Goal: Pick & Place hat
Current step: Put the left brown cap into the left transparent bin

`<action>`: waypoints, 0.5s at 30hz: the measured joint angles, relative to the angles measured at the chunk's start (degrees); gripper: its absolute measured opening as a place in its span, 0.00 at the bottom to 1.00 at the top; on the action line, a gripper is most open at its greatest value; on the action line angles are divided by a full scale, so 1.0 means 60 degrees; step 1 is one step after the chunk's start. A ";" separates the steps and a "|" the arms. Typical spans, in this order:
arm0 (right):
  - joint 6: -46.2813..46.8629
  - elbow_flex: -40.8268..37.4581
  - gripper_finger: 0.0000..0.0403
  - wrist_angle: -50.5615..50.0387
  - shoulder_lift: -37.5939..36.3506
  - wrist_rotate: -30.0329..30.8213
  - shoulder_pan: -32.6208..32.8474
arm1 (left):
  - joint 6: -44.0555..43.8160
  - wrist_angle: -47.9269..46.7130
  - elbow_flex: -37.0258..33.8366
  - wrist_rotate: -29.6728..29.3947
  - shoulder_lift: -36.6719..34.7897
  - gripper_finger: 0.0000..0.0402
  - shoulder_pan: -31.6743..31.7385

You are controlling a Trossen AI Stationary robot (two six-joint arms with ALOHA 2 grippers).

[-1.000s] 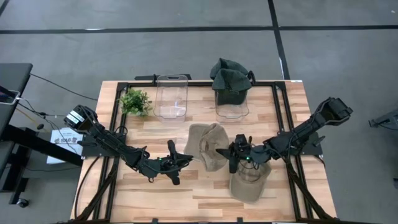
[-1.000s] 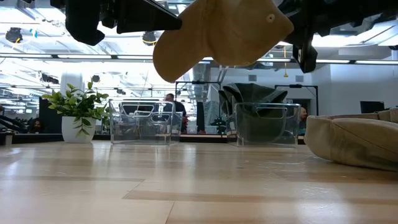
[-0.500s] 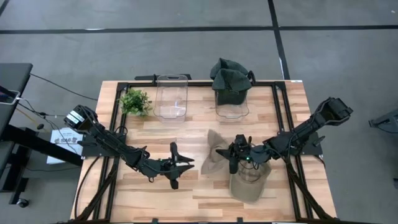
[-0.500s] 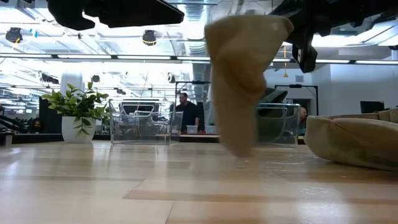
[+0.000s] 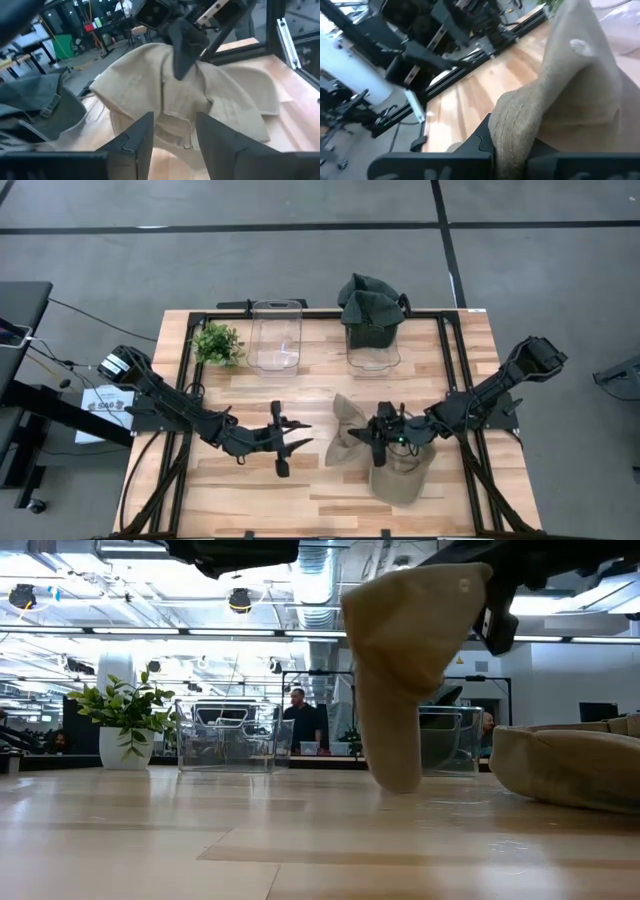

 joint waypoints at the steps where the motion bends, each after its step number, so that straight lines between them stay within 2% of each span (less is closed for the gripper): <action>1: 0.0017 0.0000 0.00 -0.0002 0.0000 -0.0084 0.0056 | -0.0154 -0.0004 0.0000 0.0011 -0.0008 0.35 0.0000; 3: 0.0018 0.0000 0.00 -0.0006 0.0000 -0.0243 0.0164 | -0.0385 -0.0001 0.0000 0.0194 -0.0008 0.34 0.0013; 10: -0.0130 0.0000 0.00 -0.0009 0.0000 -0.0248 0.0481 | -0.1256 -0.0001 0.0000 0.1967 -0.0008 0.31 0.0464; 15: -0.0150 0.0000 0.00 -0.0009 0.0000 -0.0249 0.0567 | -0.1285 -0.0001 0.0000 0.2182 -0.0012 0.30 0.0594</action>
